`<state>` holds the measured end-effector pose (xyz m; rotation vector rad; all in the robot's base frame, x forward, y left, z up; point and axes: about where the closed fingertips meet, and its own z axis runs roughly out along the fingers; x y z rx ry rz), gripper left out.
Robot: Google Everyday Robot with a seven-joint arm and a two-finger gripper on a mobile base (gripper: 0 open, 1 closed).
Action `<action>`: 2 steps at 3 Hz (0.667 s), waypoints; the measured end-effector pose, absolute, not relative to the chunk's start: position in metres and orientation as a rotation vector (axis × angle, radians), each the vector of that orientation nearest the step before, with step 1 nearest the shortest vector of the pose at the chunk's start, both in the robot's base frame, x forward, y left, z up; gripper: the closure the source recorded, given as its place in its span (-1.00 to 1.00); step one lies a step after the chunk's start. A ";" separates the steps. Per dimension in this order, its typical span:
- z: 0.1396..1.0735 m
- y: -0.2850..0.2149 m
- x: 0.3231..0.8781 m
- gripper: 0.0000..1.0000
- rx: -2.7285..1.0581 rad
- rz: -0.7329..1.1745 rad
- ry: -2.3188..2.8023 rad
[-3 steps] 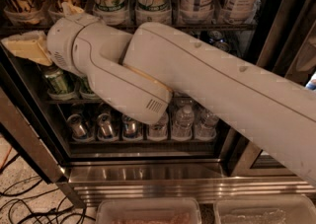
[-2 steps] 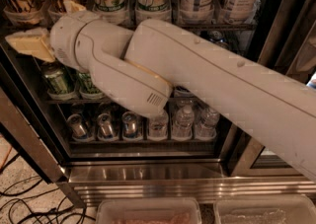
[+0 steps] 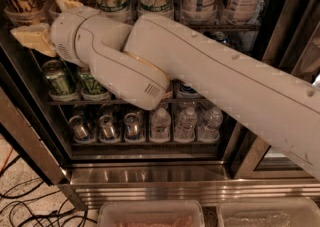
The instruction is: Pick orange can from top shelf of fridge
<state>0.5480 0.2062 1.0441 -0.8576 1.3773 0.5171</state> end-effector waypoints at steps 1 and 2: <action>1.045 0.218 0.556 -0.58 -0.876 0.528 1.361; 1.045 0.221 0.563 -0.58 -0.875 0.539 1.358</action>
Offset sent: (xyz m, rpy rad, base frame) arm 0.0303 0.0039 0.0082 0.0130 0.0023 0.0373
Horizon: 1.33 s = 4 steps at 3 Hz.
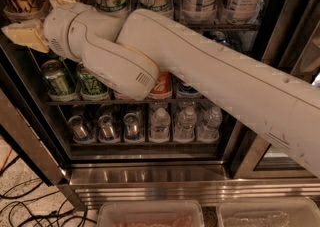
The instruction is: Pick orange can from top shelf of fridge
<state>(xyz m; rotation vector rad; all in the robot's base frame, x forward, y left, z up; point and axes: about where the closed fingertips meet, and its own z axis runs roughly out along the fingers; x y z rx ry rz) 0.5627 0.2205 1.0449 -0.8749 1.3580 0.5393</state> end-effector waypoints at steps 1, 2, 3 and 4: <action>1.048 0.223 0.570 -0.56 -0.874 0.542 1.350; 1.058 0.214 0.582 -0.56 -0.849 0.526 1.349; 1.059 0.215 0.582 -0.56 -0.847 0.523 1.349; 1.061 0.220 0.591 -0.58 -0.835 0.532 1.354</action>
Offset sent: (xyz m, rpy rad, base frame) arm 0.0360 -0.0123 0.0200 0.0325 -0.0182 -0.0620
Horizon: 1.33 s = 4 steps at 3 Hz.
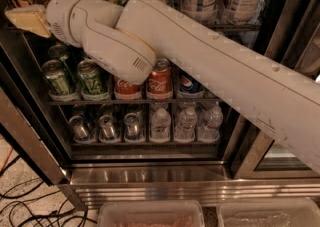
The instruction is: Pick orange can from top shelf of fridge
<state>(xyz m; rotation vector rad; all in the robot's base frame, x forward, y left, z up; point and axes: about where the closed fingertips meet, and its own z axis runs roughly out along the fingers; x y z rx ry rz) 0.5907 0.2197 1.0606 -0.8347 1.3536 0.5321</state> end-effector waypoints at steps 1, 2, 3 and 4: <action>1.065 0.227 0.597 -0.64 -0.814 0.551 1.348; 1.063 0.240 0.600 -0.62 -0.804 0.567 1.349; 1.058 0.255 0.601 -0.62 -0.804 0.586 1.353; 1.055 0.267 0.601 -0.60 -0.806 0.598 1.353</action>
Offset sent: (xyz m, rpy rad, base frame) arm 0.0074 0.0495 -0.0154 0.0645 0.0205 -0.0062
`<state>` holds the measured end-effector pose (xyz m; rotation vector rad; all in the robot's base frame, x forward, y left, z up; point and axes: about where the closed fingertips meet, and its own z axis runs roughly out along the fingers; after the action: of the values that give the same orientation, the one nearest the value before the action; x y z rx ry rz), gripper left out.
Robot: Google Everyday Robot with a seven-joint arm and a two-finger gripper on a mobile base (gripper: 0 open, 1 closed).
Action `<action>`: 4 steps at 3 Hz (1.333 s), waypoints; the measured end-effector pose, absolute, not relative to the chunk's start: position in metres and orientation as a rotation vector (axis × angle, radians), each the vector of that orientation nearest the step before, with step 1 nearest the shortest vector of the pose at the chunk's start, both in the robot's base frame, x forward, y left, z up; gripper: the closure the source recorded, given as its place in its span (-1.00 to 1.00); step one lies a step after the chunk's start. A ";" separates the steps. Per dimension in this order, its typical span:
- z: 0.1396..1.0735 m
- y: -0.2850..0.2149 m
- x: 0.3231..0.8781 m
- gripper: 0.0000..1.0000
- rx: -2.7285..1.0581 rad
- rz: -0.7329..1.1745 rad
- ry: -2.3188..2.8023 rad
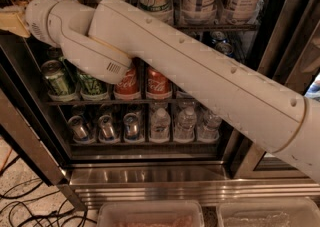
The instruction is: Pick orange can from top shelf of fridge
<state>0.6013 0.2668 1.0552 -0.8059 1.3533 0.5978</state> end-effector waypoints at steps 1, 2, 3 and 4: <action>1.060 0.280 0.612 -0.60 -0.795 0.604 1.336; 1.061 0.283 0.616 -0.58 -0.790 0.603 1.332; 1.061 0.283 0.616 -0.22 -0.790 0.603 1.332; 1.061 0.283 0.616 0.25 -0.790 0.603 1.332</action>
Offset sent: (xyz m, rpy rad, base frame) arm 0.0181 0.0208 0.0070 0.0309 -0.0255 -0.0082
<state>0.6161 0.2831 1.0614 -0.7896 1.3319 0.6029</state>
